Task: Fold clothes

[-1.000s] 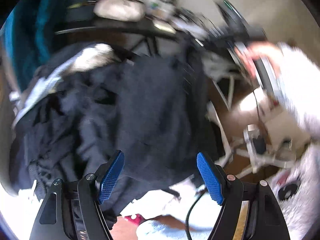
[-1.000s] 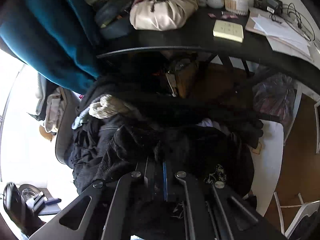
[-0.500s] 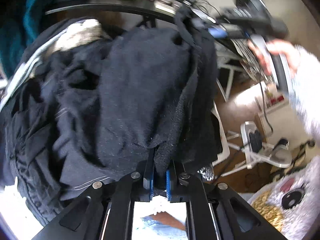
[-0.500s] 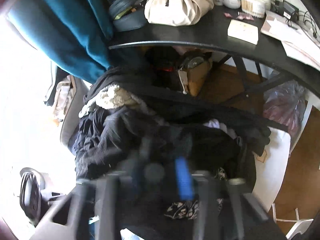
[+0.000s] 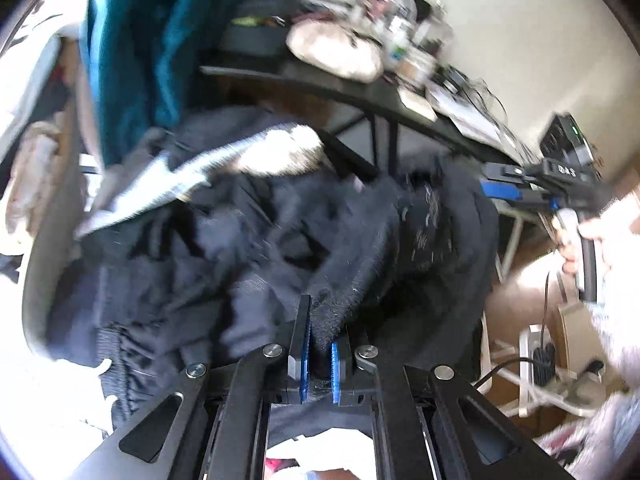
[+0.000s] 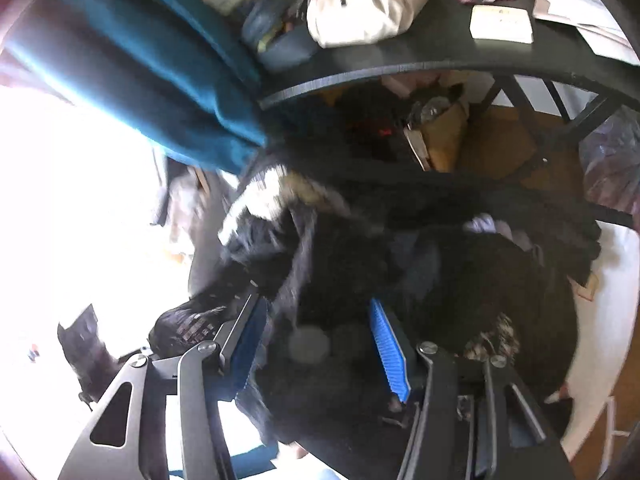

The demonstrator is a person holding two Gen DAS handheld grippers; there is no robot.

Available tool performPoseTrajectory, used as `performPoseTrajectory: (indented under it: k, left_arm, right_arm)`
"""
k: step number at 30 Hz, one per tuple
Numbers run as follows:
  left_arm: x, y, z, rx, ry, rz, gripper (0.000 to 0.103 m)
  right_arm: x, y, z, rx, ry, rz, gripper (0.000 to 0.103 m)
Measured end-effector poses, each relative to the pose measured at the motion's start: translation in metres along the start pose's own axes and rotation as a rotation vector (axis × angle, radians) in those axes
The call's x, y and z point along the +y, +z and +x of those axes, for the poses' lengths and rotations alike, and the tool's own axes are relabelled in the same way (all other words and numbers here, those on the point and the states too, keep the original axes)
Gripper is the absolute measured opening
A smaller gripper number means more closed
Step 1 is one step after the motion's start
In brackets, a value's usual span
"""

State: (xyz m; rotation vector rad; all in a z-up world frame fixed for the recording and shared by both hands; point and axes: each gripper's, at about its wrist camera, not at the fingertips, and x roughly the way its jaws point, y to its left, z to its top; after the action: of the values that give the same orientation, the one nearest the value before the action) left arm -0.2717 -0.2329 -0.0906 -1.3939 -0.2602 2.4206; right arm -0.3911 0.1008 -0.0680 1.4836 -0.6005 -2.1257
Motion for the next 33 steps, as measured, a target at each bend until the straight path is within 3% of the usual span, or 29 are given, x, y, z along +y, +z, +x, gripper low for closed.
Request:
performPoseTrajectory:
  k: [3, 11, 12, 13, 14, 15, 17, 21, 26, 29, 33]
  left_arm:
    - [-0.001, 0.006, -0.012, -0.03, 0.021, -0.01, 0.006]
    - [-0.003, 0.023, -0.045, -0.11, 0.077, -0.036, 0.006]
    - [-0.004, 0.025, -0.049, -0.12, 0.084, -0.04, 0.006]
    - [-0.005, 0.027, -0.055, -0.135, 0.088, -0.047, 0.006]
    - [-0.007, 0.029, -0.064, -0.162, 0.085, -0.064, 0.006]
    - [-0.01, 0.032, -0.073, -0.19, 0.082, -0.081, 0.006]
    - [-0.016, 0.04, -0.093, -0.251, 0.076, -0.111, 0.006]
    - [-0.036, 0.072, -0.147, -0.392, 0.065, -0.112, 0.006]
    - [-0.096, 0.114, -0.227, -0.57, 0.08, 0.019, 0.006]
    - [-0.14, 0.135, -0.277, -0.676, 0.093, 0.124, 0.006]
    - [-0.179, 0.148, -0.324, -0.771, 0.003, 0.193, 0.006]
  right_arm:
    - [0.004, 0.014, -0.002, -0.012, -0.003, -0.022, 0.057]
    - [0.031, 0.022, 0.063, 0.194, 0.004, -0.132, 0.056]
    - [0.036, 0.019, 0.068, 0.223, -0.014, -0.161, 0.051]
    - [0.042, 0.015, 0.07, 0.24, -0.049, -0.201, 0.018]
    - [0.048, 0.011, 0.071, 0.254, -0.089, -0.245, 0.01]
    - [0.052, 0.012, 0.064, 0.241, -0.09, -0.261, 0.009]
    - [0.06, 0.016, 0.043, 0.189, -0.065, -0.273, 0.009]
    - [0.083, 0.043, -0.041, 0.003, 0.035, -0.3, 0.009]
    - [0.136, 0.066, -0.172, -0.247, 0.132, -0.438, 0.009]
    - [0.173, 0.058, -0.243, -0.39, 0.132, -0.535, 0.009]
    - [0.208, 0.019, -0.327, -0.569, 0.067, -0.612, 0.009]
